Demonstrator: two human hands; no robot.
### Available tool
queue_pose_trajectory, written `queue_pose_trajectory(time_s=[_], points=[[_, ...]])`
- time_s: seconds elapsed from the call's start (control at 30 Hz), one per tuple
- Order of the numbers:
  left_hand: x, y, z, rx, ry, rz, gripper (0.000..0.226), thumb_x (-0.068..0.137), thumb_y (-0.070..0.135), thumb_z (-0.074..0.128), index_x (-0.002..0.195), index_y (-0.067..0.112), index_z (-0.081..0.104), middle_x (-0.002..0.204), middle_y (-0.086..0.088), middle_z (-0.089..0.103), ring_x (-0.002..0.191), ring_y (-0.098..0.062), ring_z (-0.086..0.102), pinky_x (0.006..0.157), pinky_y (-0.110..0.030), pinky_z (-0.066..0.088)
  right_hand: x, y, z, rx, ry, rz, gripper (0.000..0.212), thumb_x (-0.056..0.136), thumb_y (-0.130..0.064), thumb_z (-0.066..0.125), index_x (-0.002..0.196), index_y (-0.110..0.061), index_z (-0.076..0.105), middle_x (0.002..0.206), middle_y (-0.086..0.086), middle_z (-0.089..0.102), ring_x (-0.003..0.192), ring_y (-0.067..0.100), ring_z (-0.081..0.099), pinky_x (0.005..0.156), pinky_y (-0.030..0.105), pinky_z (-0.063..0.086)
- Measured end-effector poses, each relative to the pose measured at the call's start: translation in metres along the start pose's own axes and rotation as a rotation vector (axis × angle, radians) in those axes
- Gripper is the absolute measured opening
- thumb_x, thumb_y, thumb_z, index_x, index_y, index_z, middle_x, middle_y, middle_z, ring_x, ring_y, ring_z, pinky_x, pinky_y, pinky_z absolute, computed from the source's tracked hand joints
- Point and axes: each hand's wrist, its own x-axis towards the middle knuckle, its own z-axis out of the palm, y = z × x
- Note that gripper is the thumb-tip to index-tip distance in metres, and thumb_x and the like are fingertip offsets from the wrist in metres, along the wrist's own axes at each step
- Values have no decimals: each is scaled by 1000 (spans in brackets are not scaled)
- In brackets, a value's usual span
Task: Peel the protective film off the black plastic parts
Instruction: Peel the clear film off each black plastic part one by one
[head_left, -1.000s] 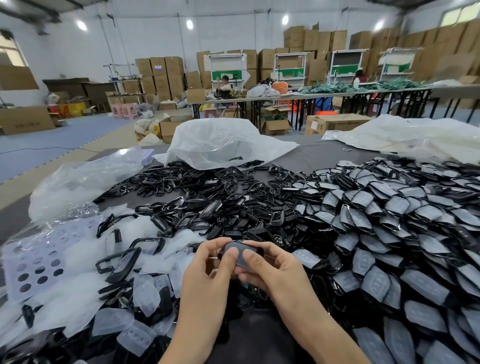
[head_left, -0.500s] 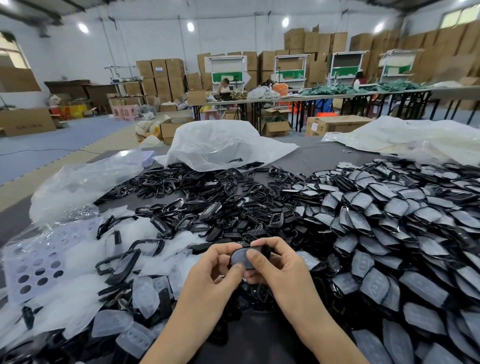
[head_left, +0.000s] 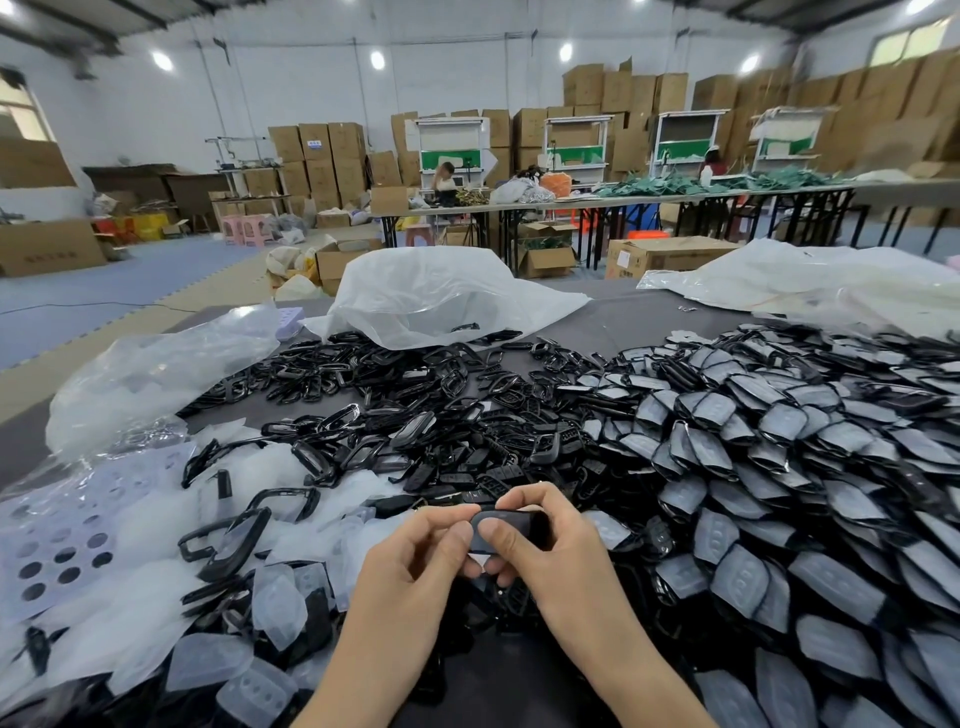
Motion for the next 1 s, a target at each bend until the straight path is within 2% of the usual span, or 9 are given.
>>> queue_pose_trajectory(time_s=[0.17,0.37,0.43,0.5,0.6,0.67,0.73,0.83,1.0], points=[[-1,3,1,23,-14,14,24,95,11,61,93,30,77,70,2,71,66,-7,66,65,-13,50,-2,0,1,-75,-65,7,19,96,-19,66,95,-37,67,80,-1,74,68,10,67,63,22,54],[-1,1,4,37,-52,-51,12,96,7,59,101,15,67,76,-2,75,64,-4,66,62,-13,50,-4,0,3,-62,-111,37,19,101,-6,54,106,-22,64,91,-4,76,71,10,67,65,19,51],[0,-2,4,83,-35,-47,11,96,8,60,98,16,67,74,-5,74,63,-8,66,62,-19,52,-4,0,4,-49,-117,40,18,101,-7,53,106,-20,65,88,-4,76,71,10,67,64,19,51],[1,-4,3,133,-23,-31,12,94,13,64,93,24,67,72,-10,70,65,-19,64,67,-34,53,-5,0,4,-31,-121,37,14,103,-12,54,106,-20,65,86,-2,76,72,11,66,66,20,51],[1,-4,0,192,-20,-3,11,90,26,69,85,35,64,67,-6,62,61,-17,52,62,-30,46,-6,0,5,-5,-148,36,12,102,-21,56,106,-23,67,85,1,74,75,10,67,69,21,52],[0,-4,0,205,-7,3,8,91,28,68,85,31,63,70,-9,64,65,-24,58,66,-34,49,-6,1,6,-16,-153,27,10,101,-20,58,105,-24,66,82,-2,74,74,8,67,69,19,51],[-1,-3,0,220,-6,10,8,95,24,63,88,28,63,71,-5,67,69,-21,64,73,-40,54,-6,1,8,-13,-144,32,12,101,-15,57,106,-21,66,84,-1,75,73,11,69,68,20,52],[-4,-1,1,245,-30,15,18,101,16,53,94,28,63,73,3,71,72,-11,69,74,-33,56,-5,0,7,-18,-114,32,15,101,-7,56,107,-18,64,86,-2,77,71,11,70,66,19,52],[-5,0,4,247,-8,40,24,102,9,48,102,27,65,75,8,72,72,-8,68,71,-23,54,-6,-2,7,-25,-68,19,16,95,-7,66,106,-18,64,76,0,74,66,8,68,63,17,51]])
